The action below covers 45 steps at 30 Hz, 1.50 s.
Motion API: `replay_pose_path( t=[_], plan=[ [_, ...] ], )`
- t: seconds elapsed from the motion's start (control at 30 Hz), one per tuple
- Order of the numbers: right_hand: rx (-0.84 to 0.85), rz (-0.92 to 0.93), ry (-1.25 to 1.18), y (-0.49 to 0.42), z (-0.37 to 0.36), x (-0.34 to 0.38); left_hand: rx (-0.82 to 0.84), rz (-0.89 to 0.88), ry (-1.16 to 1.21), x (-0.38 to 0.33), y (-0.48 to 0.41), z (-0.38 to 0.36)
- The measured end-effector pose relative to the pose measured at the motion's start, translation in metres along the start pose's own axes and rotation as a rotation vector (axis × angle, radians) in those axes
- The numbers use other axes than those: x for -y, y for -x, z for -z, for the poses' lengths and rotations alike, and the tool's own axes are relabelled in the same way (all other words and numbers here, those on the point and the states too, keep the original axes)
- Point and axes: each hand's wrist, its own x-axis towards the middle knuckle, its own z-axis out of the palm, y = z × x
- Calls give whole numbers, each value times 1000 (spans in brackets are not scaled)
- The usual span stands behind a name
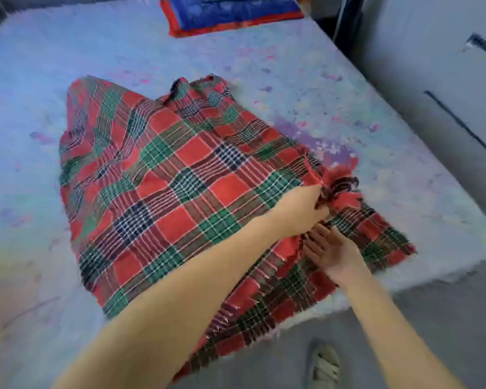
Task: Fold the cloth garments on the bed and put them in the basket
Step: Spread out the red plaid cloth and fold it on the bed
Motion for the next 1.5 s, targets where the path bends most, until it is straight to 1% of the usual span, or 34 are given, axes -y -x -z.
replay_pose_path(
  t=[0.1, 0.17, 0.23, 0.33, 0.43, 0.53, 0.6, 0.67, 0.77, 0.9, 1.03, 1.1, 1.2, 1.3, 1.4, 1.47, 1.5],
  plan=[
    [-82, -39, -136, -15, 57, 27, 106, 53, -72, 3, -22, -71],
    [-101, -73, -120, -30, 93, 45, 148, 114, -119, 3, -34, -110],
    [-95, -141, -37, -42, 107, 57, 145, 189, -155, 12, -40, -136],
    [-78, -240, 163, -56, 109, 64, 54, 283, -98, 22, -46, -167],
    [-28, -297, 291, -69, 110, 66, -6, 367, -105, 24, -54, -188],
    [7, -274, 429, -80, 106, 64, -11, 317, -144, 25, -60, -204],
    [-3, -197, 534, -85, 103, 62, -12, 295, -200, 26, -64, -212],
    [-23, -139, 574, -91, 102, 62, -40, 258, -297, 28, -66, -215],
    [-3, -127, 607, -97, 105, 67, -112, 187, -500, 27, -64, -214],
    [16, -131, 727, -98, 103, 85, -146, 108, -608, 28, -61, -213],
    [29, -188, 790, -103, 90, 107, -206, 70, -582, 26, -65, -207],
    [34, -231, 770, -103, 80, 122, -253, 55, -540, 20, -71, -201],
    [54, -224, 713, -98, 65, 149, -331, -14, -462, 5, -82, -184],
    [97, -108, 640, -85, 57, 182, -441, -89, -371, -18, -101, -159],
    [66, 59, 605, -66, 61, 216, -502, -152, -293, -49, -121, -139],
    [57, 114, 560, -60, 74, 227, -456, -154, -271, -66, -131, -137],
    [51, 113, 534, -59, 84, 229, -405, -128, -268, -72, -137, -142]
  ],
)
